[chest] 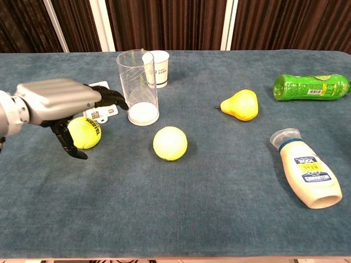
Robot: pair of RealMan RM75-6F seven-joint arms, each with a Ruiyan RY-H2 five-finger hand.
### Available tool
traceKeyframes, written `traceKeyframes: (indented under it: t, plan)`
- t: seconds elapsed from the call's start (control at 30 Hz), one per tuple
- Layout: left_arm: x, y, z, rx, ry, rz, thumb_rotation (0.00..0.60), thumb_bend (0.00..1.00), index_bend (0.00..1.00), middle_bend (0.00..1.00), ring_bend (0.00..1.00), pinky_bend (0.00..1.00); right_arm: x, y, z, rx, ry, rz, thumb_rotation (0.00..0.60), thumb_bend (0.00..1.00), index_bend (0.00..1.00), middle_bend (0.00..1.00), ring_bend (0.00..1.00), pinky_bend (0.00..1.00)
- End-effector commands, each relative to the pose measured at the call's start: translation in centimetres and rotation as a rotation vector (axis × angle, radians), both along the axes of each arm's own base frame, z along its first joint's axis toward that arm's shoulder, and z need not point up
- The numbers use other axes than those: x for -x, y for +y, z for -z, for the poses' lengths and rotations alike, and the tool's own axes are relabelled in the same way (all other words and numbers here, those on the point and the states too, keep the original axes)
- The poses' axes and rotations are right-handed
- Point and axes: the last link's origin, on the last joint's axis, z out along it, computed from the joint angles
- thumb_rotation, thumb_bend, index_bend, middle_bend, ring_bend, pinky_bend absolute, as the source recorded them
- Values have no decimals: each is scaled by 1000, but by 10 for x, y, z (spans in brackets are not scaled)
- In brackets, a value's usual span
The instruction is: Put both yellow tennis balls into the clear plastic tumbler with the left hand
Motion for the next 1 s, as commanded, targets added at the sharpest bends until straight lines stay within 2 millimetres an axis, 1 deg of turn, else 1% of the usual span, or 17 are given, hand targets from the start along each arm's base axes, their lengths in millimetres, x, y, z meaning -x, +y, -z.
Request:
traceKeyframes:
  t: [0.03,0.13,0.3,0.47,0.63,0.73,0.83,0.9,1.0]
  plan:
    - [2,2,7,-4,25,1,600,0,122,64,46,182,0,0,-1,3,-1,-1,600,340,54,75,122,112]
    - [6,4,9,-16,43,-4,600,0,126,87,74,211,0,0,-1,5,-2,-1,600,339,54,75,122,112]
    - [13,10,13,-46,79,0,600,10,160,108,76,214,1,0,0,0,-1,3,600,339,55,75,122,112]
    - [19,13,16,-43,102,-8,600,53,184,152,111,226,1,-1,1,0,2,4,600,340,55,75,122,112]
    - [26,16,16,-63,144,2,600,83,222,210,165,277,1,-1,1,-1,2,6,600,340,55,75,122,112]
    - [25,17,17,-73,149,20,600,147,270,275,237,360,2,-1,2,-3,2,8,600,339,57,75,122,112]
    - [23,18,17,-90,132,44,600,232,324,354,310,448,2,-1,2,-5,1,11,600,339,58,75,122,112]
    - [24,19,17,-101,135,61,600,307,364,411,360,503,2,-1,1,-3,1,12,600,339,58,75,122,112]
    - [24,19,13,-99,127,70,600,371,407,455,413,552,2,-1,0,1,-2,10,600,339,58,75,122,112]
